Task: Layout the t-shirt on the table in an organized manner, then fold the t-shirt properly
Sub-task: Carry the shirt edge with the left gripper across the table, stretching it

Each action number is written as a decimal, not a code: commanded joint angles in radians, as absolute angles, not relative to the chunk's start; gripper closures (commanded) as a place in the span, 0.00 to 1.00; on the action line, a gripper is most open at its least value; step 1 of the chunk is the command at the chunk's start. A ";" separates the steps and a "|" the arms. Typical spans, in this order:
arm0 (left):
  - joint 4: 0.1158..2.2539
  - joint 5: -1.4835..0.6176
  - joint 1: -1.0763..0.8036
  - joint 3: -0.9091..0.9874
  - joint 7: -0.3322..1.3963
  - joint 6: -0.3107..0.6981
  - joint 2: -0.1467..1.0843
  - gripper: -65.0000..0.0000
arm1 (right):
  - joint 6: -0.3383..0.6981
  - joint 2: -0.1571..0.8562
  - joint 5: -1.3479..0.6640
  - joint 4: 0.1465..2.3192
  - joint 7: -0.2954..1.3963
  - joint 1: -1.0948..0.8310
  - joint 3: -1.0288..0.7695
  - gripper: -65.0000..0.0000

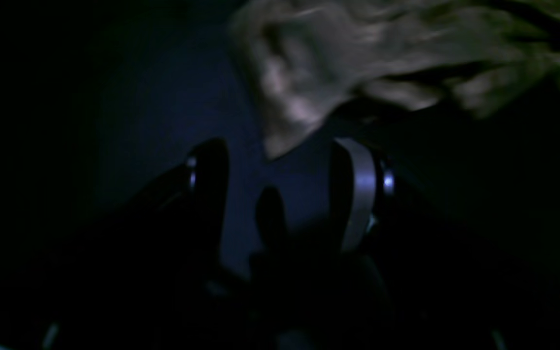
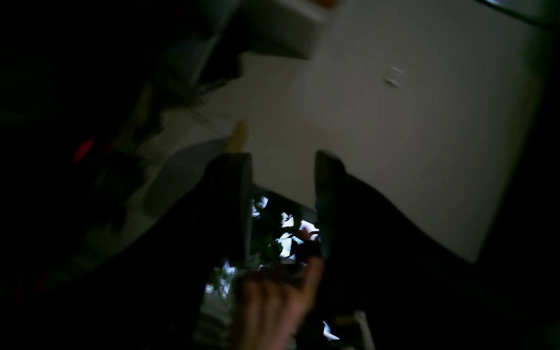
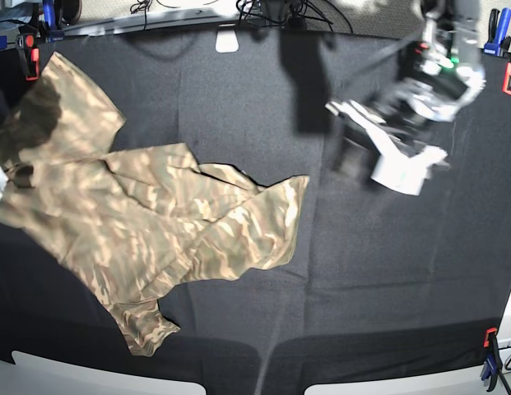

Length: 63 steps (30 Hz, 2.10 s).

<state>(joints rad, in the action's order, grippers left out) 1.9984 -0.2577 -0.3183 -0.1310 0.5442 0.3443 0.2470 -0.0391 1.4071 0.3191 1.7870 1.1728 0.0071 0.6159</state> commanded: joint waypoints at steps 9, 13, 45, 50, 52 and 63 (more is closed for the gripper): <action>1.809 0.039 -0.154 -0.369 0.381 0.270 0.245 0.52 | -0.090 1.438 0.326 1.792 1.188 0.251 0.602 0.68; 1.685 0.113 -0.092 -0.433 0.387 0.207 0.244 0.52 | -0.090 1.437 0.286 1.792 1.186 0.315 0.602 0.68; 1.422 0.321 0.029 -0.546 0.421 -0.031 0.161 0.52 | -0.090 1.238 0.254 1.737 1.137 0.332 0.602 0.68; 1.423 0.321 0.072 -0.546 0.422 -0.031 0.161 0.56 | -0.090 1.238 0.254 1.737 1.137 0.332 0.602 0.68; 1.423 0.324 0.081 -0.546 0.426 -0.031 0.161 0.68 | -0.090 1.238 0.254 1.737 1.136 0.332 0.602 0.68; 1.567 0.324 0.114 -0.546 0.418 -0.030 0.162 1.00 | -0.090 1.214 0.254 1.737 1.134 0.332 0.602 0.68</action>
